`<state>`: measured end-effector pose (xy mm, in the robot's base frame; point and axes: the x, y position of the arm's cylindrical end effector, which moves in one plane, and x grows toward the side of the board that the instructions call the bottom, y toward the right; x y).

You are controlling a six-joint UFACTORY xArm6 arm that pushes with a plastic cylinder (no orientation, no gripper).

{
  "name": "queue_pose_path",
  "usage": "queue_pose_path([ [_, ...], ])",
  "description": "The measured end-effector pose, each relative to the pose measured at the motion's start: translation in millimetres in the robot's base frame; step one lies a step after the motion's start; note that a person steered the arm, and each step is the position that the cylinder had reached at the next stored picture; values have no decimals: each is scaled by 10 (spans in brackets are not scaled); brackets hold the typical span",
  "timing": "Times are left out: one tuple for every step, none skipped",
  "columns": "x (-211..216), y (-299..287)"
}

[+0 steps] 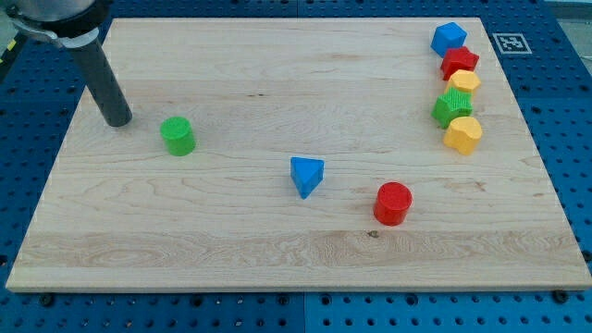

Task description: Push the green circle to the bottom side of the yellow heart

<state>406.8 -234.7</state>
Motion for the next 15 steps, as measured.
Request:
queue_pose_path([
  [260, -30],
  [423, 57],
  [423, 107],
  [423, 511],
  [423, 1008],
  [423, 1348],
  [316, 1348],
  [151, 1382],
  [146, 1401],
  [-45, 1401],
  [-108, 1445],
  [-108, 1727],
  [-109, 2169],
  [-45, 2515],
  [146, 2783],
])
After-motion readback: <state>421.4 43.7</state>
